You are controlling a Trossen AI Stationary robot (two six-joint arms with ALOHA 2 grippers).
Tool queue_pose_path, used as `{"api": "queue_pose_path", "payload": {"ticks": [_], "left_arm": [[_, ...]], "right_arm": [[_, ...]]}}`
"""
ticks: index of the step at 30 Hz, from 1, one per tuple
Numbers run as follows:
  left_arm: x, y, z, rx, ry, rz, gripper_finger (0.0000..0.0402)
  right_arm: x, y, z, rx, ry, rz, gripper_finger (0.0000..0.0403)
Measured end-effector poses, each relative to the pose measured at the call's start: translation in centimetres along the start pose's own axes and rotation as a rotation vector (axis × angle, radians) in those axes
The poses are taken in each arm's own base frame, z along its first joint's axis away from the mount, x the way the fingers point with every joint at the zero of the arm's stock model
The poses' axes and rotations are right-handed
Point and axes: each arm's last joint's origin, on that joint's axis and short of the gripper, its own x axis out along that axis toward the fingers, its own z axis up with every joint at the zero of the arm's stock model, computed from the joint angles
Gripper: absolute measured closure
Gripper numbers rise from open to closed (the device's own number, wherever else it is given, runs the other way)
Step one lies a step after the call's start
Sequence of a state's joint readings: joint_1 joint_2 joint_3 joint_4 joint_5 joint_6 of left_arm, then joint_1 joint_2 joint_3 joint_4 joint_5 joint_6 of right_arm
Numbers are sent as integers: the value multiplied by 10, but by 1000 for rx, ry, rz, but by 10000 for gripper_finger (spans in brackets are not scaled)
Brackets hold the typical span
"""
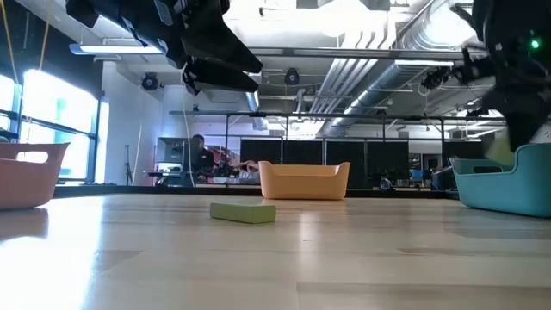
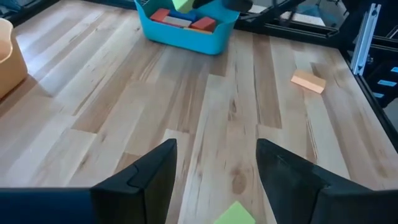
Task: Sort blocks by size
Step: Put the green thick rectangular block into the blue bin
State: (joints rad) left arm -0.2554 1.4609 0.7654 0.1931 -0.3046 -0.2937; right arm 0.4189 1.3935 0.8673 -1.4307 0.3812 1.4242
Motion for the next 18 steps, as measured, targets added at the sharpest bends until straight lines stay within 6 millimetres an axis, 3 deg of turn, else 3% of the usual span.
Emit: {"api": "queue_pose_path", "payload": {"ticks": [7, 15, 18], "left_arm": [[0, 0, 0, 16, -1, 4, 195], [2, 0, -1, 27, -2, 6, 195], [7, -1, -6, 33, 17, 9, 195]], "right_arm": [[36, -10, -6, 142, 163, -55, 273], [40, -14, 8, 174, 135, -105, 272], [42, -13, 13, 161, 137, -81, 248]]}}
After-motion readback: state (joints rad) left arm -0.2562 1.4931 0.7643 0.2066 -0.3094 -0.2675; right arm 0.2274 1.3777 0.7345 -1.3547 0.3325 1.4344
